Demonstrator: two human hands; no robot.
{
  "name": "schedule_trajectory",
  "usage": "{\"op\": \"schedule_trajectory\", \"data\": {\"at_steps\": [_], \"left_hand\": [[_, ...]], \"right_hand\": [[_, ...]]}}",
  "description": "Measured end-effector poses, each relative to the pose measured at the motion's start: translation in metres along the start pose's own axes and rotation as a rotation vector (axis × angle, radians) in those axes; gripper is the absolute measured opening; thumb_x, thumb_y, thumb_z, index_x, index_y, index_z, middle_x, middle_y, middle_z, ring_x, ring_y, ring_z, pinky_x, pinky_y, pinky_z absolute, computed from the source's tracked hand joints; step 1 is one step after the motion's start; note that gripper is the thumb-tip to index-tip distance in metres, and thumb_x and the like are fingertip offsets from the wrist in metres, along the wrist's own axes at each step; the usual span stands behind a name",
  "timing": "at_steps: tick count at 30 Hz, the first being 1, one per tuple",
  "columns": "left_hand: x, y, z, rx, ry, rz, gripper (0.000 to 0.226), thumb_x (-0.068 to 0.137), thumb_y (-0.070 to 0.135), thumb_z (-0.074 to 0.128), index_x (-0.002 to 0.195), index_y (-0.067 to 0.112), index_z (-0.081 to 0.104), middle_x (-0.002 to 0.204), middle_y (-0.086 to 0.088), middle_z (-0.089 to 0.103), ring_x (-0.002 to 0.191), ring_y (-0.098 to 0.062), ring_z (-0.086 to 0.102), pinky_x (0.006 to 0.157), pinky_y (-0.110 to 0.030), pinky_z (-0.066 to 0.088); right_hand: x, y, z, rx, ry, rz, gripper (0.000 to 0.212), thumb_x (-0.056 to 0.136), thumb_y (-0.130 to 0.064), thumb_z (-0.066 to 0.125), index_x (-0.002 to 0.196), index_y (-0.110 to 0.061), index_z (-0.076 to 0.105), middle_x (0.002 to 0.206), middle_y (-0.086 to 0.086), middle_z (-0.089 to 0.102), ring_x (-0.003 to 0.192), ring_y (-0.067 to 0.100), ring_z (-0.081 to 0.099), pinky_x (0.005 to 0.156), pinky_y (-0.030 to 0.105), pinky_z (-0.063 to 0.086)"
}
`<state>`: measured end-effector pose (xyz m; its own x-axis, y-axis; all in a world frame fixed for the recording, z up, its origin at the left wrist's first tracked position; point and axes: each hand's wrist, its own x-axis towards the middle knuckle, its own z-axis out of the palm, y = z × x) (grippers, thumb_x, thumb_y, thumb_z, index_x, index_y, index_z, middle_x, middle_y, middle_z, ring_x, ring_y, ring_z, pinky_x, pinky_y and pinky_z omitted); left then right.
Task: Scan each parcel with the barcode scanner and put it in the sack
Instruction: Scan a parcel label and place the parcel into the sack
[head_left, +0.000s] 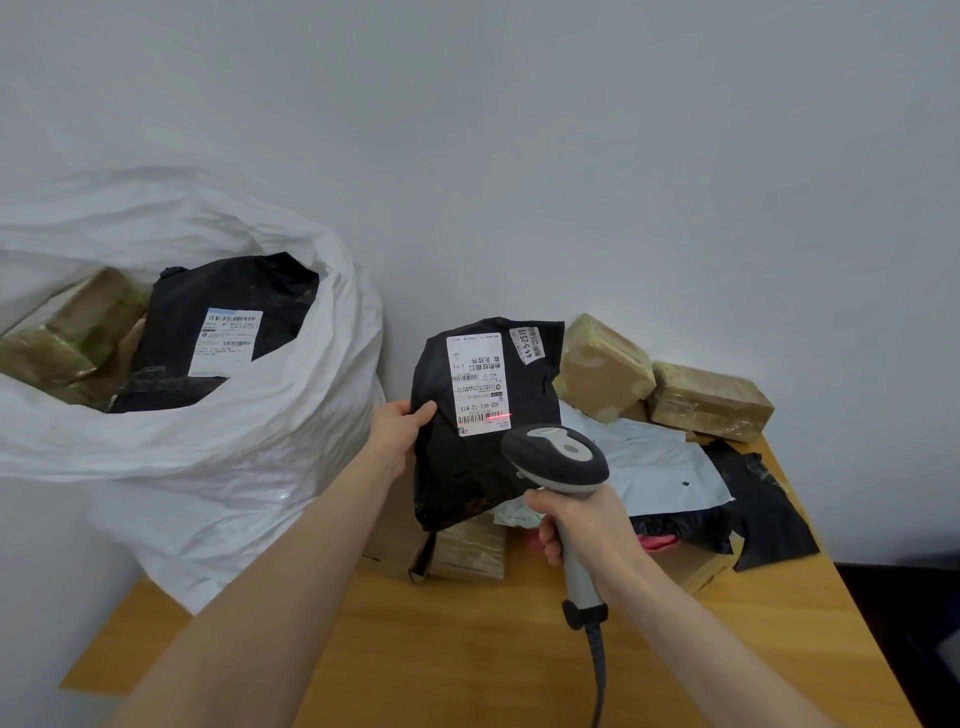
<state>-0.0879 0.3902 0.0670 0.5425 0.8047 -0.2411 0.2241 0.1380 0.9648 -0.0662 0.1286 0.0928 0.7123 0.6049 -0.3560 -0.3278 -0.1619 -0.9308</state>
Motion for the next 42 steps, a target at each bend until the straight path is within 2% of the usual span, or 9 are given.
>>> {"op": "schedule_trajectory", "data": {"at_steps": [7,12,21,26,29,32,34,37,42], "left_hand": [[-0.013,0.012,0.005,-0.019,0.015,0.027,0.004,0.094,0.013,0.061,0.093,0.013,0.065,0.086,0.001,0.069,0.078,-0.012,0.064,0.055,-0.019,0.051],[-0.018,0.062,-0.017,-0.049,0.043,0.114,0.008,0.095,0.015,0.06,0.091,0.011,0.065,0.087,-0.004,0.069,0.078,-0.015,0.064,0.067,-0.028,0.054],[0.018,0.201,-0.184,-0.153,0.345,0.412,0.023,0.094,0.017,0.062,0.113,0.004,0.065,0.099,-0.007,0.07,0.088,-0.021,0.068,0.076,-0.033,0.057],[0.062,0.222,-0.285,-0.1,0.533,0.402,0.016,0.093,0.019,0.063,0.103,0.007,0.067,0.107,-0.012,0.069,0.091,-0.026,0.066,0.086,-0.039,0.055],[0.093,0.201,-0.326,0.104,0.629,0.284,0.021,0.092,0.022,0.063,0.107,0.007,0.062,0.119,-0.016,0.065,0.096,-0.029,0.063,0.086,-0.039,0.052],[0.116,0.171,-0.332,0.612,0.621,0.089,0.083,0.085,0.038,0.071,0.149,0.008,0.026,0.148,-0.023,0.036,0.132,-0.04,0.041,0.106,-0.049,0.039],[0.123,0.16,-0.314,0.951,0.572,0.075,0.106,0.077,0.061,0.069,0.153,0.017,0.01,0.157,-0.026,0.005,0.145,-0.041,0.012,0.114,-0.055,0.022],[0.134,0.153,-0.284,1.299,0.369,0.184,0.103,0.071,0.076,0.061,0.152,0.028,0.019,0.16,-0.017,-0.007,0.147,-0.038,-0.005,0.114,-0.059,0.009],[0.15,0.125,-0.281,1.373,0.204,0.059,0.082,0.079,0.063,0.064,0.146,0.032,0.028,0.157,-0.014,0.012,0.144,-0.037,0.013,0.115,-0.056,0.016]], "right_hand": [[0.005,-0.006,-0.005,-0.01,-0.033,-0.08,0.013,0.086,-0.013,0.069,0.083,-0.001,0.065,0.057,0.01,0.065,0.042,0.015,0.054,0.051,0.03,0.048],[0.025,-0.051,0.021,0.036,-0.043,-0.197,0.018,0.088,-0.012,0.069,0.074,-0.001,0.064,0.056,0.012,0.065,0.044,0.018,0.052,0.048,0.029,0.045],[0.07,-0.148,0.154,0.105,-0.137,-0.369,0.013,0.086,-0.014,0.07,0.078,-0.005,0.067,0.057,0.008,0.066,0.047,0.016,0.057,0.052,0.028,0.049],[0.097,-0.174,0.231,0.122,-0.158,-0.364,0.011,0.085,-0.014,0.07,0.087,-0.004,0.067,0.057,0.007,0.066,0.044,0.014,0.055,0.047,0.025,0.047],[0.115,-0.176,0.265,0.143,-0.156,-0.326,0.01,0.083,-0.012,0.07,0.084,-0.002,0.067,0.056,0.009,0.065,0.042,0.014,0.053,0.045,0.024,0.046],[0.131,-0.168,0.285,0.128,-0.127,-0.287,0.009,0.083,-0.012,0.07,0.085,-0.003,0.067,0.055,0.009,0.065,0.042,0.014,0.052,0.044,0.023,0.046],[0.141,-0.161,0.29,0.114,-0.103,-0.279,0.009,0.083,-0.012,0.07,0.086,-0.004,0.066,0.055,0.009,0.065,0.042,0.014,0.053,0.045,0.023,0.047],[0.149,-0.151,0.291,0.107,-0.062,-0.261,0.006,0.083,-0.011,0.068,0.084,-0.006,0.066,0.055,0.009,0.065,0.043,0.014,0.053,0.044,0.023,0.047],[0.154,-0.138,0.273,0.116,0.006,-0.206,0.008,0.084,-0.01,0.068,0.087,-0.003,0.066,0.055,0.009,0.064,0.04,0.013,0.051,0.044,0.025,0.045]]}}
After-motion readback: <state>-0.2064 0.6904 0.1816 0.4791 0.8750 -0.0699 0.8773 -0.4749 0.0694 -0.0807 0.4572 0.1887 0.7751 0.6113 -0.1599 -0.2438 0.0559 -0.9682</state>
